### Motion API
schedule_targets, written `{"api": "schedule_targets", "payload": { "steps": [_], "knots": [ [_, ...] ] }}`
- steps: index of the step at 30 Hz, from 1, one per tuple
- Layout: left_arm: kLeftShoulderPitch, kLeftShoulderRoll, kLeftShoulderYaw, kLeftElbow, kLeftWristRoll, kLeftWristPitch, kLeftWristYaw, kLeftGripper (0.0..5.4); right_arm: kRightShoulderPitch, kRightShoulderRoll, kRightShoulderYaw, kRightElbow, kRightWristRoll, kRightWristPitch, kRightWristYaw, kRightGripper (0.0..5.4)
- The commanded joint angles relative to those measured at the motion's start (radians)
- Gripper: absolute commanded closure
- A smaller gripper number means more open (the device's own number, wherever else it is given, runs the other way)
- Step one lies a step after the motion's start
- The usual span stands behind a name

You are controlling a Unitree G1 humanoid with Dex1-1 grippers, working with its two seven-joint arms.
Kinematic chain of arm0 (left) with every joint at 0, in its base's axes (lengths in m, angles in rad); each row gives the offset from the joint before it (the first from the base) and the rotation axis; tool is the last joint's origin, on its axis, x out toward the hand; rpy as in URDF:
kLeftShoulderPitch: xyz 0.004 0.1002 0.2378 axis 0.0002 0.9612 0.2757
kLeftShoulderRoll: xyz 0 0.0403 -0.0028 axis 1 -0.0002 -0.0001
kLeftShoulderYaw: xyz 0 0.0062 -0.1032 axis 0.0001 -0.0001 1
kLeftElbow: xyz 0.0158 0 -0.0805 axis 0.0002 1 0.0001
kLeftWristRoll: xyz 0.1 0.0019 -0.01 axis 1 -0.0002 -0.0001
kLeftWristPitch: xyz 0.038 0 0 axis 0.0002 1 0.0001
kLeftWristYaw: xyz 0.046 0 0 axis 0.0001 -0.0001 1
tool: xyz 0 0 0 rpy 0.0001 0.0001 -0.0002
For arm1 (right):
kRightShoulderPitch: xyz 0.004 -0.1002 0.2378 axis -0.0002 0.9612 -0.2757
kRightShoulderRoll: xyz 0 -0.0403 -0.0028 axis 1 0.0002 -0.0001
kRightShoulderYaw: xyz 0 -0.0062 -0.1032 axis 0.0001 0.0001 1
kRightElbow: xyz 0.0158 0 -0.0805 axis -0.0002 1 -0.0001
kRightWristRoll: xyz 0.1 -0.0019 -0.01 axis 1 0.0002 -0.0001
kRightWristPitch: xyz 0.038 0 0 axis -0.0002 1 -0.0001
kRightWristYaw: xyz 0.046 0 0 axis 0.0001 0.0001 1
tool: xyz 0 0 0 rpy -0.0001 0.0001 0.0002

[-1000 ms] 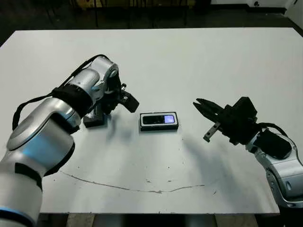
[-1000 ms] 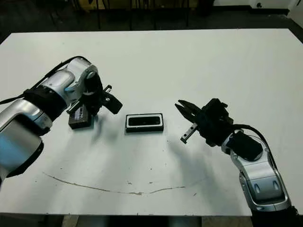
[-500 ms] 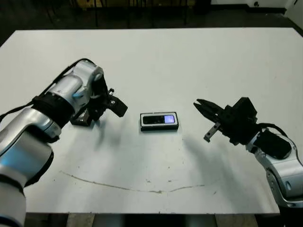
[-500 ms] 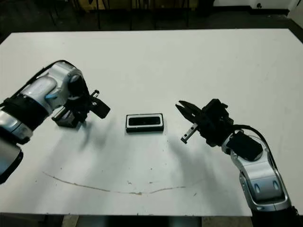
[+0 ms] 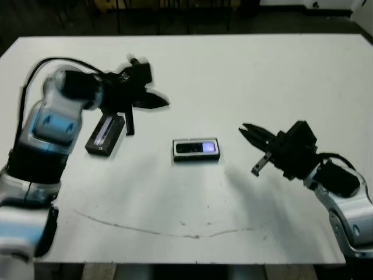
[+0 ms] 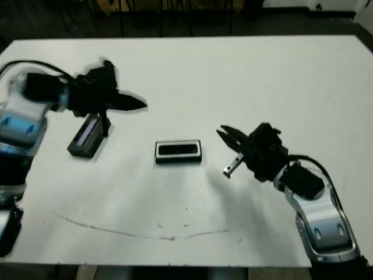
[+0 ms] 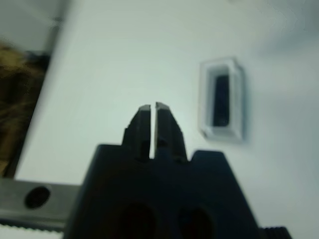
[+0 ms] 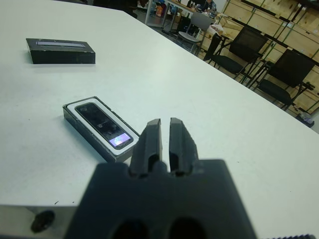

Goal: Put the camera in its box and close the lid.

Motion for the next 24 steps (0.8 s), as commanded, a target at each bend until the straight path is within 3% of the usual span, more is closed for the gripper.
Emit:
{"api": "schedule_targets", "payload": {
  "steps": [1, 5, 9, 15, 24],
  "knots": [
    [0.16, -0.1, 0.09, -0.159, 0.037, 0.071, 0.288, 5.4, 0.024, -0.007, -0.01, 0.014, 0.007, 0.002, -0.003, 5.39],
    [0.253, -0.102, 0.107, -0.235, 0.074, 0.123, 0.447, 5.39, 0.031, -0.013, -0.01, 0.006, -0.001, 0.01, -0.006, 5.4],
    [0.305, -0.049, 0.096, -0.251, 0.078, 0.178, 0.472, 4.96, 0.036, -0.016, -0.012, 0.001, -0.004, 0.015, -0.008, 5.4],
    [0.318, 0.08, 0.01, -0.201, 0.104, 0.163, 0.436, 3.85, 0.036, -0.018, -0.001, 0.017, -0.018, -0.017, -0.005, 5.4],
    [0.263, 0.13, -0.051, -0.13, 0.105, 0.185, 0.433, 2.19, 0.039, -0.002, 0.006, 0.086, -0.015, -0.089, 0.002, 5.4]
  ]
}}
